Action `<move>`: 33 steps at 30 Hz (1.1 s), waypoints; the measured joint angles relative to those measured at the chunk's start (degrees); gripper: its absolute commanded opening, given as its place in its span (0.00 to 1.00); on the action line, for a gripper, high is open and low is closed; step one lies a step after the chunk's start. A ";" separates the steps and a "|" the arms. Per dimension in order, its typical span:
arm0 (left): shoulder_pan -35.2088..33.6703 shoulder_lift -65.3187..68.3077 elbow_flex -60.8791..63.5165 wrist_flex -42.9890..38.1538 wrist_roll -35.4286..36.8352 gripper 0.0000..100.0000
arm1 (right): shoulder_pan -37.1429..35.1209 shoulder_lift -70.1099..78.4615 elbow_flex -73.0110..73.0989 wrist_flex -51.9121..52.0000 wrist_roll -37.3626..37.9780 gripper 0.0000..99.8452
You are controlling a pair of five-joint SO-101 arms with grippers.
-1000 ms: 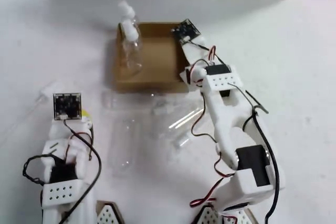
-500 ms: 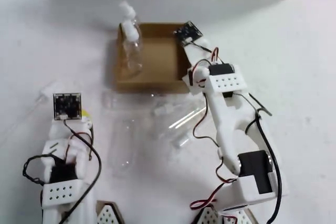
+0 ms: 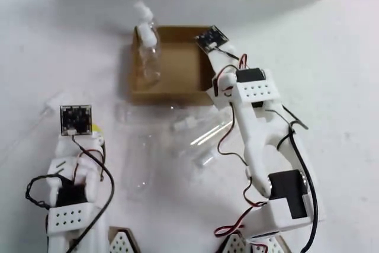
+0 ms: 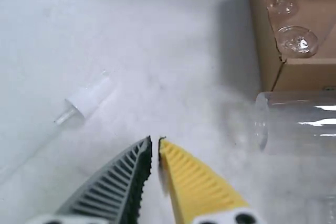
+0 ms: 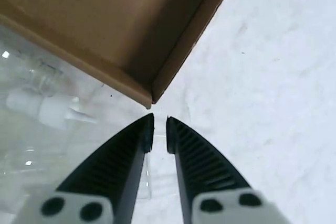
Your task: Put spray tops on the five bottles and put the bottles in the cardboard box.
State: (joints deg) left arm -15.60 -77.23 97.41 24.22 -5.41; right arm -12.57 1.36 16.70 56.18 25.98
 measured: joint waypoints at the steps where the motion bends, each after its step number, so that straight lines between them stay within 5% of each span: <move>1: 0.00 0.00 0.00 0.00 0.00 0.03 | 0.00 0.00 -0.09 0.00 0.00 0.02; 8: 0.00 0.00 0.00 0.00 0.00 0.03 | 0.00 0.00 -1.76 0.00 0.00 0.03; 15: 0.00 0.00 0.00 0.00 0.00 0.03 | -0.18 0.00 -3.60 0.00 -0.62 0.15; 33: 0.00 0.00 0.00 0.00 0.00 0.03 | -2.29 -12.57 -6.15 6.51 -9.23 0.09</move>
State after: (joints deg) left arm -15.60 -77.23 97.41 24.22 -5.41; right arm -14.86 -11.21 10.55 62.68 16.75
